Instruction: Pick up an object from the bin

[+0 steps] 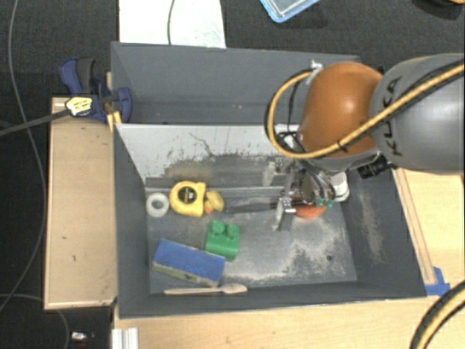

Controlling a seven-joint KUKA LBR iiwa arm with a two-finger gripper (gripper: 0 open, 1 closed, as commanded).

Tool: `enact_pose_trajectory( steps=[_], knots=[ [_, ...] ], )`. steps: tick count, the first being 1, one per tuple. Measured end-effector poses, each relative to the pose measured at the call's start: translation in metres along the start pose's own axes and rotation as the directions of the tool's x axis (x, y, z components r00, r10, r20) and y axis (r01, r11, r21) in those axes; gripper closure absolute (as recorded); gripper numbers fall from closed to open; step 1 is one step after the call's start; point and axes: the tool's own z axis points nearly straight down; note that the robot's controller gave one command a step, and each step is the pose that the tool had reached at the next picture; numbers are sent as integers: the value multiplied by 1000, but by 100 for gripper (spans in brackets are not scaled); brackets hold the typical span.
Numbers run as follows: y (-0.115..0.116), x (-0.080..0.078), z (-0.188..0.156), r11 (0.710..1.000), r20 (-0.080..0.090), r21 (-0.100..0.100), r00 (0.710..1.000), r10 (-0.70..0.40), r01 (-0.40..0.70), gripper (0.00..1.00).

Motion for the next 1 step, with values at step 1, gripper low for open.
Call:
enact_pose_trajectory(
  steps=[1],
  knots=[
    [0,-2,-5,1000,8,0,1000,1,-1,0]
  ],
)
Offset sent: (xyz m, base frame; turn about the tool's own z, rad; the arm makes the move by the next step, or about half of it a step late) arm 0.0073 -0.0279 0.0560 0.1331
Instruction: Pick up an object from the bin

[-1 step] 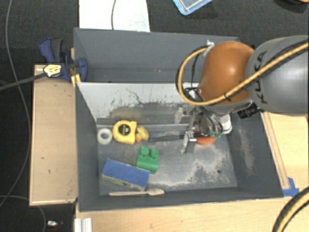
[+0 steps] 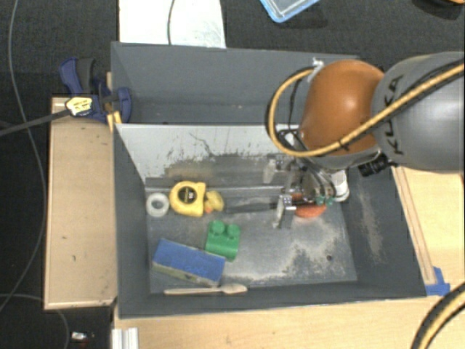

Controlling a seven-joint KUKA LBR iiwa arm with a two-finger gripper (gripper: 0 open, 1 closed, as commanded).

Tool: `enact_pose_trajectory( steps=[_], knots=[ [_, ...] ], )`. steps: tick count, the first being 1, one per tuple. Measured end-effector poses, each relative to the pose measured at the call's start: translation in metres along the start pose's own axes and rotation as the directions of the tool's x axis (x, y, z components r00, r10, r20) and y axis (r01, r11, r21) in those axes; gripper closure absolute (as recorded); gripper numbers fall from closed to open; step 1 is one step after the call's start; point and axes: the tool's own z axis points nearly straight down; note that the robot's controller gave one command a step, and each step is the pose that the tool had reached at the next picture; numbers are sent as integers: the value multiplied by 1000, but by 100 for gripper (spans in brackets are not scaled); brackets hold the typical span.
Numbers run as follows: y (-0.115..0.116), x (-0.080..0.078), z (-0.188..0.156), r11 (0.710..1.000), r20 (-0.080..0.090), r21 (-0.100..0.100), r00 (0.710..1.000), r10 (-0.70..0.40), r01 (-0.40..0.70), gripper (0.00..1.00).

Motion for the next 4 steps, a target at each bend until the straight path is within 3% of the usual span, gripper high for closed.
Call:
enact_pose_trajectory(
  steps=[1,2,3,4],
  knots=[
    [-20,-4,-38,995,1,0,995,100,-100,0],
    [53,5,36,956,2,-3,956,294,-294,0],
    [6,14,50,945,6,-3,945,327,-327,0],
    [-17,6,35,935,5,2,935,355,-355,0]
  ],
)
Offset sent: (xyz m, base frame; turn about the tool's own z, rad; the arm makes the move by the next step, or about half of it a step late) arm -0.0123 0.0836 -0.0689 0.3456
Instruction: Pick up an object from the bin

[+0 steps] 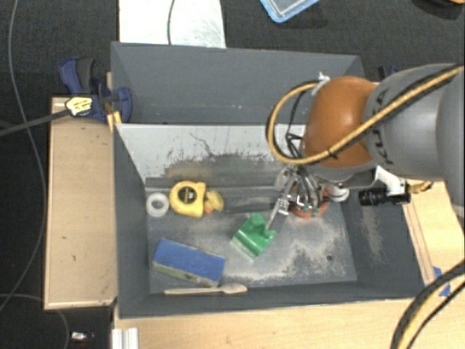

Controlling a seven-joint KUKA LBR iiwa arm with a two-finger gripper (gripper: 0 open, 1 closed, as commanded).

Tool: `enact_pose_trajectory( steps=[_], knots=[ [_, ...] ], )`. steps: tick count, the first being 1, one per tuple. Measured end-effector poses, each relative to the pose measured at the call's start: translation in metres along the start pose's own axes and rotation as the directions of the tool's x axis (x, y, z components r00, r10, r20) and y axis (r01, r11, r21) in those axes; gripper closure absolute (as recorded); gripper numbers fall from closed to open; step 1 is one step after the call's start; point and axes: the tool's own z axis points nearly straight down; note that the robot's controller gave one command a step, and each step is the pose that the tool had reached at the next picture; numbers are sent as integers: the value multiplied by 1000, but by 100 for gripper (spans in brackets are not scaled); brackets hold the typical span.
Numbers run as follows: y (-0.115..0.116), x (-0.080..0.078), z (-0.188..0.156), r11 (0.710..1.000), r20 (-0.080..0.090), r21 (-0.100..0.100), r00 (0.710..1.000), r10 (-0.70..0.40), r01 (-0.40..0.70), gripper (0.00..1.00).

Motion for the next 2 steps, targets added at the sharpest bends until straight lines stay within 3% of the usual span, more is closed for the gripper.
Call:
enact_pose_trajectory(
  steps=[1,2],
  knots=[
    [19,8,-7,991,0,-5,991,-135,135,0],
    [18,29,20,996,4,-5,996,-86,86,0]
  ],
)
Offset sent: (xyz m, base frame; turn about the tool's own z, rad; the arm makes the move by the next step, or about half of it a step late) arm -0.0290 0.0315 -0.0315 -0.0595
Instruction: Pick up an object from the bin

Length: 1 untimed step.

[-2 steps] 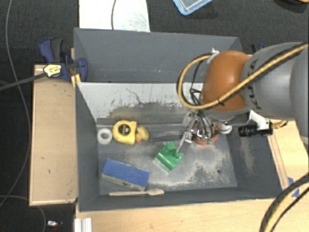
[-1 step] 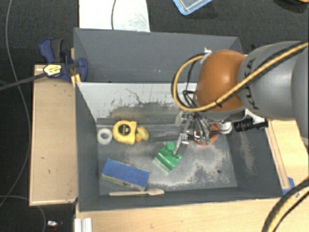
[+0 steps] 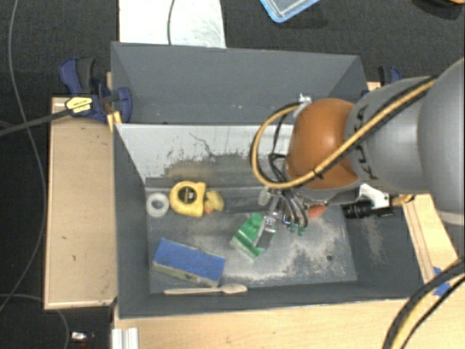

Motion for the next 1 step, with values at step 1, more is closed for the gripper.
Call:
enact_pose_trajectory(
  steps=[1],
  knots=[
    [-12,0,34,995,2,-2,995,-95,95,0]
  ],
)
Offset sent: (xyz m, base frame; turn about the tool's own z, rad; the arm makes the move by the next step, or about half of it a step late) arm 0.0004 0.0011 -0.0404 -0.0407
